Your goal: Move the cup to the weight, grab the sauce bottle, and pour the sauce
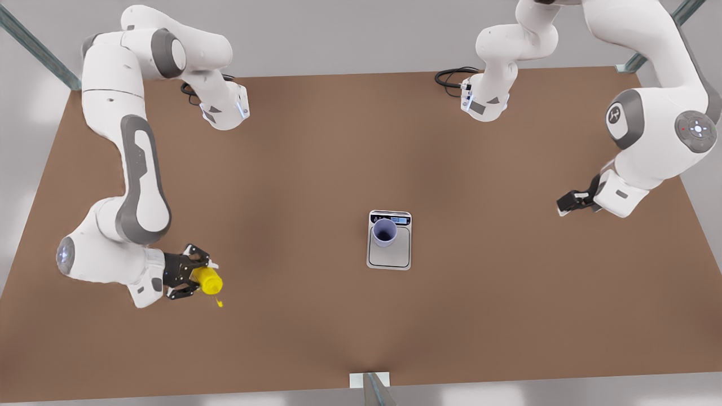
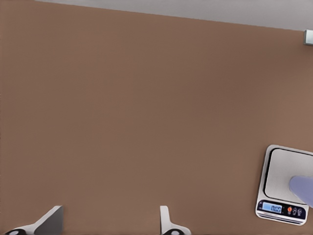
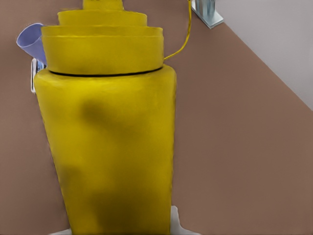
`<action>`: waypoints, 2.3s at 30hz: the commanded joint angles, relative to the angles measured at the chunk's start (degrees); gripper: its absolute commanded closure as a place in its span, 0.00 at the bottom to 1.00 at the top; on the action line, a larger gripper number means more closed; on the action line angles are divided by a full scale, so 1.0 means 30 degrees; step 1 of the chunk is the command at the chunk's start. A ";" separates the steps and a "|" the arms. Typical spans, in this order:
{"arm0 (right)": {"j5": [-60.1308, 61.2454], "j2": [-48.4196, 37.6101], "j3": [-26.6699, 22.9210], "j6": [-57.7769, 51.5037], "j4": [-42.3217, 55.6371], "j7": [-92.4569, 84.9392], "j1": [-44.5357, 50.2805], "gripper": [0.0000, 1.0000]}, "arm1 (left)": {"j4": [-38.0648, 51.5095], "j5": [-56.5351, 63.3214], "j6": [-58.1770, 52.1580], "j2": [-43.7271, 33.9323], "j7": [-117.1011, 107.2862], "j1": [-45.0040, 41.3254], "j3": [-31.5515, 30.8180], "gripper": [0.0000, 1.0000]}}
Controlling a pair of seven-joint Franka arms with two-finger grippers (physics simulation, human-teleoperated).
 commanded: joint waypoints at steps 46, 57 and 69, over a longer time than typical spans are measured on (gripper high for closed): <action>-2.4989 0.2812 0.0078 -0.1185 -0.0532 1.9255 1.6232 0.42 | 0.0083 -0.0030 0.0000 0.0731 0.0386 0.0098 0.0263 0.00; -2.0743 0.2432 -0.0010 -0.1156 0.0874 1.9284 1.4914 0.42 | 0.0112 -0.0030 0.0000 0.0760 0.0357 0.0039 0.0263 0.00; -0.6446 0.0410 -0.0010 0.0720 0.0376 0.6719 0.7327 0.42 | 0.0141 -0.0030 0.0147 0.0878 -0.0199 -0.0195 -0.0001 0.00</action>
